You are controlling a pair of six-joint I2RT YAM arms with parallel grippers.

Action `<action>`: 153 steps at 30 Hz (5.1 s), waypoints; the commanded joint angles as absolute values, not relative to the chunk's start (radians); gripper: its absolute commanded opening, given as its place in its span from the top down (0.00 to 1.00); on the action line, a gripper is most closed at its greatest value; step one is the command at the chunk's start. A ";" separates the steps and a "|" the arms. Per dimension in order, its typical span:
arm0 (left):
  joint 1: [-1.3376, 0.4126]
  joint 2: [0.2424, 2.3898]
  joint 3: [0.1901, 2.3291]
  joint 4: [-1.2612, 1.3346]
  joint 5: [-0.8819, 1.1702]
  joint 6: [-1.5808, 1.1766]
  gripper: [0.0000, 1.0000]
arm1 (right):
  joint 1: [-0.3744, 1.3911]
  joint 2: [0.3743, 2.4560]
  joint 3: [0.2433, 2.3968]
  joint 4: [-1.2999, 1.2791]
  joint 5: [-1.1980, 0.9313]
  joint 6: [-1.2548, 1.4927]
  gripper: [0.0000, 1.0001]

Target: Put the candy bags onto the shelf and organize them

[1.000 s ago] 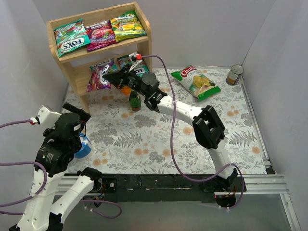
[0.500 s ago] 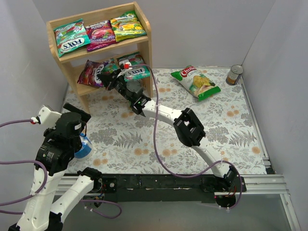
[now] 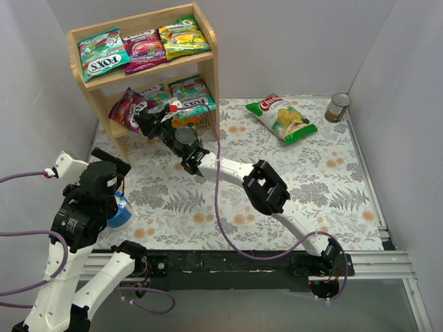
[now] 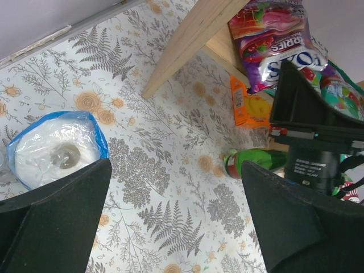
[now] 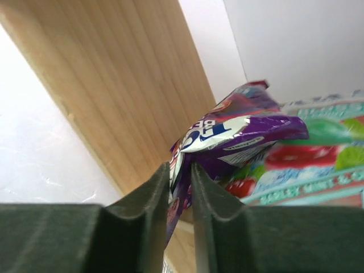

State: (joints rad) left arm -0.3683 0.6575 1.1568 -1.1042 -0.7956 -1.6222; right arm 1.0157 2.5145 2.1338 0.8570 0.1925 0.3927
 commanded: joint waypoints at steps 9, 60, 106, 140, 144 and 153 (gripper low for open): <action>-0.367 0.681 1.135 -1.028 -0.729 -1.595 0.02 | 1.039 2.274 1.812 1.017 0.233 0.383 0.23; -0.206 1.150 1.069 -0.241 -0.707 -2.106 0.25 | 1.037 0.795 0.469 0.356 0.485 0.399 0.13; -0.198 1.192 1.025 -0.241 -0.675 -2.134 0.55 | 1.011 0.755 0.422 0.330 0.503 0.420 0.15; -0.101 1.200 0.980 -0.193 -0.482 -2.131 0.36 | 1.005 0.762 0.417 0.321 0.500 0.463 0.16; -0.089 1.238 1.011 -0.190 -0.469 -2.122 0.40 | 1.002 0.755 0.414 0.316 0.509 0.462 0.17; -0.081 1.204 0.980 -0.199 -0.488 -2.128 0.86 | 0.996 0.761 0.414 0.321 0.512 0.463 0.17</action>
State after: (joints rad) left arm -0.0902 1.2495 0.9867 -0.1947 -0.4728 -2.0090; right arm 1.0012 0.7666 0.4141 0.2863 0.4931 0.4576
